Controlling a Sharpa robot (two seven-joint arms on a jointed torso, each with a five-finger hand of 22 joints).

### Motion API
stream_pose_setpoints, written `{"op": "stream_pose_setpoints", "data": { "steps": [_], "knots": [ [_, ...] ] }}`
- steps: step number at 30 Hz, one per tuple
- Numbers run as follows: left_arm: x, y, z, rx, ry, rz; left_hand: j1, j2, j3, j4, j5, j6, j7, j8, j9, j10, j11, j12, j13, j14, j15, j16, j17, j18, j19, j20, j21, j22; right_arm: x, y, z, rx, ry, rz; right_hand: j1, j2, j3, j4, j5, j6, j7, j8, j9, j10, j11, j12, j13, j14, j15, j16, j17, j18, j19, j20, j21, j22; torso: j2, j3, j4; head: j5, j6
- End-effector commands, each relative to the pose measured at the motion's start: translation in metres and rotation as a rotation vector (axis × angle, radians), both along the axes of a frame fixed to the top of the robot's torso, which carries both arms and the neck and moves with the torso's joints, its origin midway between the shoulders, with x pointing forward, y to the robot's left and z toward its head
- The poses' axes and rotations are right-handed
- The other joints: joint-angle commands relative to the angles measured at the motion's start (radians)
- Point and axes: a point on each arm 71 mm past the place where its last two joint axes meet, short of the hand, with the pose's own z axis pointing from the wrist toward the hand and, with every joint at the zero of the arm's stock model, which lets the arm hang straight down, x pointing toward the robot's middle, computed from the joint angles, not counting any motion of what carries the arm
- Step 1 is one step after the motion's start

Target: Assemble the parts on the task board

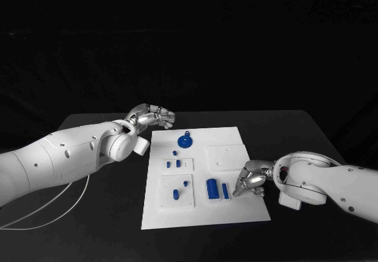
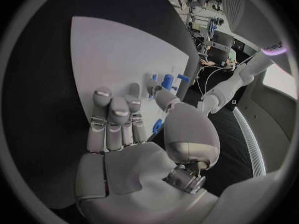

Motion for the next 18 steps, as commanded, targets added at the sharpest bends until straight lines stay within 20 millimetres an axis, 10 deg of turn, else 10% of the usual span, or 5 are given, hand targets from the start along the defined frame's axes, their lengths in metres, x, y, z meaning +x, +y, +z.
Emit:
{"op": "stream_pose_setpoints", "data": {
  "steps": [1,11,18],
  "knots": [
    [-0.001,-0.001,0.002,-0.017,0.000,-0.008,-0.007,-0.004,0.000,0.006,-0.005,-0.009,0.000,0.004,-0.002,-0.007,0.002,0.000,-0.002,0.002,0.005,-0.007,0.001,0.010,-0.003,0.004,-0.007,0.002,0.016,-0.008,0.012,0.147,-0.065,-0.051,-0.010,0.000,-0.028,-0.002,0.016,-0.041,0.028,0.003,-0.021,-0.006,0.005,-0.006,0.001,0.001,0.006,-0.009,-0.003,0.006,-0.009,0.002,-0.007,0.009,-0.003,-0.0019,0.0005,-0.006,0.024],
    [0.006,0.005,0.007,-0.050,-0.011,0.034,-0.002,-0.001,0.003,0.004,-0.004,-0.005,-0.001,0.008,-0.001,-0.004,0.000,0.002,-0.001,0.000,0.005,-0.012,0.005,0.010,-0.004,0.004,-0.009,0.003,0.086,-0.031,0.055,0.524,-0.269,-0.254,-0.002,0.019,-0.094,-0.003,0.042,-0.082,0.041,-0.008,-0.017,-0.067,0.018,-0.077,-0.046,-0.060,0.019,-0.110,-0.061,0.003,-0.096,0.021,-0.086,-0.021,-0.034,-0.0109,0.0004,-0.014,0.082],
    [0.017,0.014,0.022,-0.079,-0.042,0.096,0.003,0.003,0.006,0.003,-0.003,-0.004,-0.002,0.009,-0.002,-0.009,0.003,-0.002,-0.004,-0.016,0.013,-0.032,0.007,0.009,-0.012,0.010,-0.020,0.005,0.129,-0.045,0.059,0.639,-0.345,-0.394,0.037,0.040,-0.102,-0.003,0.069,-0.144,0.085,-0.024,-0.011,-0.220,0.074,-0.311,-0.252,-0.235,0.102,-0.409,-0.216,-0.043,-0.313,0.108,-0.312,-0.127,-0.062,-0.0214,-0.0039,-0.009,0.098]
  ]
}}
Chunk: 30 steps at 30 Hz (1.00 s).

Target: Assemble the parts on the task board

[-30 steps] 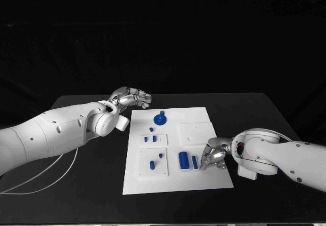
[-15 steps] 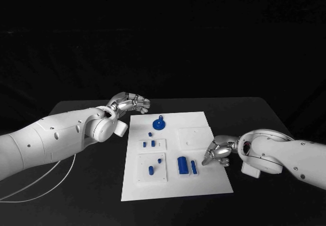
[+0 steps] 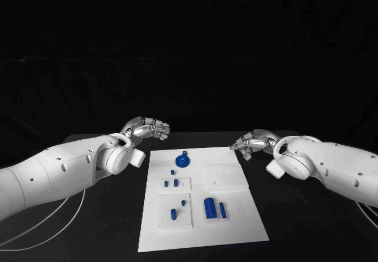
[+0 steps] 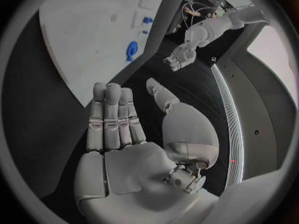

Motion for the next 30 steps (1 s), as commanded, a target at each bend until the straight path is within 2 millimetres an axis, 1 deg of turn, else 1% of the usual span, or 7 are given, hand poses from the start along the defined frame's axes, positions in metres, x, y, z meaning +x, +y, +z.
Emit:
{"op": "stream_pose_setpoints", "data": {
  "steps": [1,16,17,19,22,23,30],
  "knots": [
    [0.006,0.007,0.010,-0.050,-0.030,0.058,0.003,0.003,0.003,0.001,-0.004,-0.004,-0.002,0.005,-0.002,-0.010,0.003,-0.003,-0.003,-0.010,0.006,-0.012,0.001,0.009,-0.006,0.004,-0.008,0.002,0.017,-0.011,0.010,0.219,-0.075,-0.092,0.024,0.003,0.002,0.003,0.005,-0.036,0.019,-0.015,-0.003,-0.045,0.020,-0.097,-0.096,-0.064,0.044,-0.116,-0.062,-0.027,-0.077,0.030,-0.079,-0.036,-0.025,-0.0072,-0.0031,0.006,0.017],
    [0.022,0.007,0.010,-0.143,-0.029,0.169,-0.052,-0.056,-0.059,0.041,-0.042,-0.164,-0.046,-0.062,-0.024,-0.269,0.016,-0.009,-0.044,-0.234,0.055,-0.158,-0.048,-0.038,-0.195,0.061,-0.130,-0.008,0.033,-0.015,-0.003,0.415,-0.101,-0.185,0.049,0.046,-0.041,-0.003,-0.013,-0.131,0.017,-0.037,-0.062,-0.070,0.117,-0.602,-0.651,-0.296,0.198,-0.538,-0.337,-0.097,-0.379,0.124,-0.374,-0.169,-0.049,0.0030,-0.0052,0.014,0.054],
    [0.021,0.006,0.008,-0.102,-0.015,0.144,-0.352,0.113,-0.579,0.250,-0.096,-0.863,-0.168,-0.305,-0.482,-1.196,-0.127,-0.073,-0.110,-0.935,-0.114,-0.491,-0.418,-0.038,-0.655,-0.013,-0.578,-0.375,0.033,-0.016,-0.006,0.357,-0.071,-0.192,-0.886,0.077,-0.493,0.287,-0.174,-0.949,-0.145,-0.180,-0.663,-0.990,-0.040,-0.790,-0.952,-1.114,0.049,-0.869,-0.852,-0.233,-0.937,-0.056,-0.619,-0.479,-0.045,0.0002,-0.0052,0.011,0.048],
    [0.020,0.005,0.007,-0.104,-0.015,0.146,-1.071,0.113,-0.579,0.250,-0.096,-0.863,-0.168,-0.305,-0.482,-1.196,-0.127,-0.073,-0.110,-0.935,-0.114,-0.491,-0.418,-0.038,-0.655,-0.013,-0.578,-0.417,0.032,-0.015,-0.006,0.360,-0.073,-0.193,-0.886,0.077,-0.493,0.287,-0.174,-0.949,-0.145,-0.180,-0.663,-0.990,-0.040,-0.790,-0.952,-1.114,0.049,-0.869,-0.852,-0.233,-0.937,-0.056,-0.619,-1.204,-0.045,0.0006,-0.0023,0.008,0.047],
    [0.016,0.001,0.003,-0.108,-0.015,0.152,-1.071,0.113,-0.579,0.250,-0.096,-0.863,-0.168,-0.305,-0.482,-1.196,-0.127,-0.073,-0.110,-0.935,-0.114,-0.491,-0.418,-0.038,-0.655,-0.013,-0.578,-0.503,0.029,-0.013,-0.007,0.372,-0.080,-0.198,-0.886,0.077,-0.493,0.287,-0.174,-0.949,-0.145,-0.180,-0.663,-0.990,-0.040,-0.790,-0.952,-1.114,0.049,-0.869,-0.852,-0.233,-0.937,-0.056,-0.619,-1.204,-0.047,0.0020,0.0094,-0.001,0.042],
    [0.014,0.000,0.001,-0.111,-0.015,0.156,-1.071,0.113,-0.579,0.250,-0.096,-0.863,-0.168,-0.305,-0.482,-1.196,-0.127,-0.073,-0.110,-0.935,-0.114,-0.491,-0.418,-0.038,-0.655,-0.013,-0.578,-1.226,0.028,-0.011,-0.008,0.378,-0.083,-0.201,-0.886,0.077,-0.493,0.287,-0.174,-0.949,-0.145,-0.180,-0.663,-0.990,-0.040,-0.790,-0.952,-1.114,0.049,-0.869,-0.852,-0.233,-0.937,-0.056,-0.619,-1.204,-0.049,0.0027,0.0153,-0.005,0.040],
    [-0.020,-0.024,-0.023,-0.139,-0.014,0.202,-1.071,0.113,-0.579,0.250,-0.096,-0.863,-0.168,-0.305,-0.482,-1.196,-0.127,-0.073,-0.110,-0.935,-0.114,-0.491,-0.418,-0.038,-0.655,-0.013,-0.578,-1.226,0.005,0.007,-0.016,0.455,-0.121,-0.242,-0.886,0.077,-0.493,0.287,-0.174,-0.949,-0.145,-0.180,-0.663,-0.990,-0.040,-0.790,-0.952,-1.114,0.049,-0.869,-0.852,-0.233,-0.937,-0.056,-0.619,-1.204,-0.057,0.0083,0.0620,-0.042,0.021]
  ]
}}
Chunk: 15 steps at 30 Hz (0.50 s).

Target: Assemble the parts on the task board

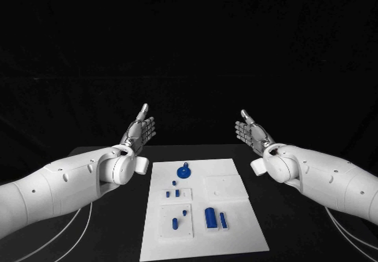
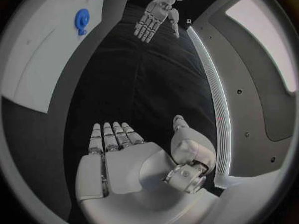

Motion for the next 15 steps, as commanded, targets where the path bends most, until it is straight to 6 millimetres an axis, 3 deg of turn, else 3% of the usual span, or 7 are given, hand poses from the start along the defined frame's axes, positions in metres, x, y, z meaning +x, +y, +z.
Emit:
{"op": "stream_pose_setpoints", "data": {
  "steps": [1,8,15],
  "knots": [
    [-0.017,-0.008,-0.007,0.008,-0.044,0.095,-0.167,0.022,-0.068,0.027,-0.009,-0.091,-0.016,-0.032,-0.060,-0.120,-0.019,-0.012,-0.009,-0.092,-0.022,-0.043,-0.048,-0.015,-0.060,-0.010,-0.058,-0.338,-0.011,0.005,0.000,0.058,-0.060,-0.092,-0.123,0.004,-0.060,0.036,-0.022,-0.107,-0.021,-0.019,-0.078,-0.121,-0.021,-0.023,-0.038,-0.107,-0.020,-0.043,-0.067,-0.028,-0.073,-0.023,-0.031,-0.179,-0.005,0.0034,0.0288,-0.017,-0.008],
    [-0.063,-0.033,-0.024,-0.012,-0.039,0.154,-0.167,0.022,-0.068,0.027,-0.009,-0.091,-0.016,-0.032,-0.060,-0.120,-0.019,-0.012,-0.009,-0.092,-0.022,-0.043,-0.048,-0.015,-0.060,-0.010,-0.058,-0.338,-0.052,0.027,-0.007,0.145,-0.082,-0.170,-0.123,0.004,-0.060,0.036,-0.022,-0.107,-0.021,-0.019,-0.078,-0.121,-0.021,-0.023,-0.038,-0.107,-0.020,-0.043,-0.067,-0.028,-0.073,-0.023,-0.031,-0.179,-0.005,0.0035,0.0299,-0.017,-0.008],
    [-0.084,-0.043,-0.028,-0.017,-0.037,0.180,-0.167,0.022,-0.068,0.027,-0.009,-0.091,-0.016,-0.032,-0.060,-0.120,-0.019,-0.012,-0.009,-0.092,-0.022,-0.043,-0.048,-0.015,-0.060,-0.010,-0.058,-0.338,-0.090,0.042,-0.008,0.193,-0.079,-0.237,-0.123,0.004,-0.060,0.036,-0.022,-0.107,-0.021,-0.019,-0.078,-0.121,-0.021,-0.023,-0.038,-0.107,-0.020,-0.043,-0.067,-0.028,-0.073,-0.023,-0.031,-0.179,-0.005,0.0035,0.0299,-0.017,-0.008]
  ]
}}
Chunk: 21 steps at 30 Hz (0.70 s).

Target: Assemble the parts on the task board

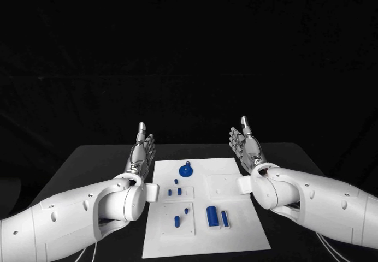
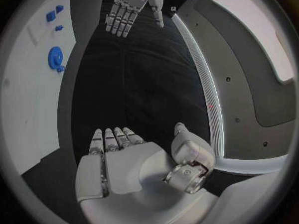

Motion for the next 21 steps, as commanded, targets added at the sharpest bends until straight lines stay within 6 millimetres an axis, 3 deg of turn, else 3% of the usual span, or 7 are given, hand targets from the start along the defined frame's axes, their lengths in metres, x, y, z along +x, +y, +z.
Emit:
{"op": "stream_pose_setpoints", "data": {
  "steps": [1,8,21],
  "knots": [
    [-0.005,0.003,0.004,0.039,-0.059,0.097,-0.007,0.000,-0.004,0.000,-0.005,-0.005,0.000,-0.003,-0.003,-0.005,0.000,-0.007,-0.002,-0.004,-0.001,-0.004,-0.002,-0.016,-0.003,0.000,-0.004,-0.008,-0.013,-0.004,0.004,0.017,-0.044,-0.166,-0.006,0.000,-0.004,0.000,-0.004,-0.004,0.000,-0.003,-0.001,-0.004,0.000,-0.003,-0.002,-0.005,0.000,-0.003,-0.002,-0.014,-0.005,0.000,-0.003,-0.002,0.000,0.0002,0.0008,0.000,0.000],
    [-0.006,0.003,0.004,0.039,-0.059,0.098,-0.007,0.000,-0.004,0.000,-0.005,-0.005,0.000,-0.003,-0.003,-0.005,0.000,-0.007,-0.002,-0.004,-0.001,-0.004,-0.002,-0.016,-0.003,0.000,-0.004,-0.008,-0.030,0.001,0.005,0.031,-0.036,-0.194,-0.006,0.000,-0.004,0.000,-0.004,-0.004,0.000,-0.003,-0.001,-0.004,0.000,-0.003,-0.002,-0.005,0.000,-0.003,-0.002,-0.014,-0.005,0.000,-0.003,-0.002,0.000,0.0002,0.0008,0.000,0.000],
    [-0.006,0.003,0.004,0.039,-0.059,0.098,-0.007,0.000,-0.004,0.000,-0.005,-0.005,0.000,-0.003,-0.003,-0.005,0.000,-0.007,-0.002,-0.004,-0.001,-0.004,-0.002,-0.016,-0.003,0.000,-0.004,-0.008,-0.031,0.002,0.005,0.032,-0.035,-0.195,-0.006,0.000,-0.004,0.000,-0.004,-0.004,0.000,-0.003,-0.001,-0.004,0.000,-0.003,-0.002,-0.005,0.000,-0.003,-0.002,-0.014,-0.005,0.000,-0.003,-0.002,0.000,0.0002,0.0008,0.000,0.000]
  ]
}}
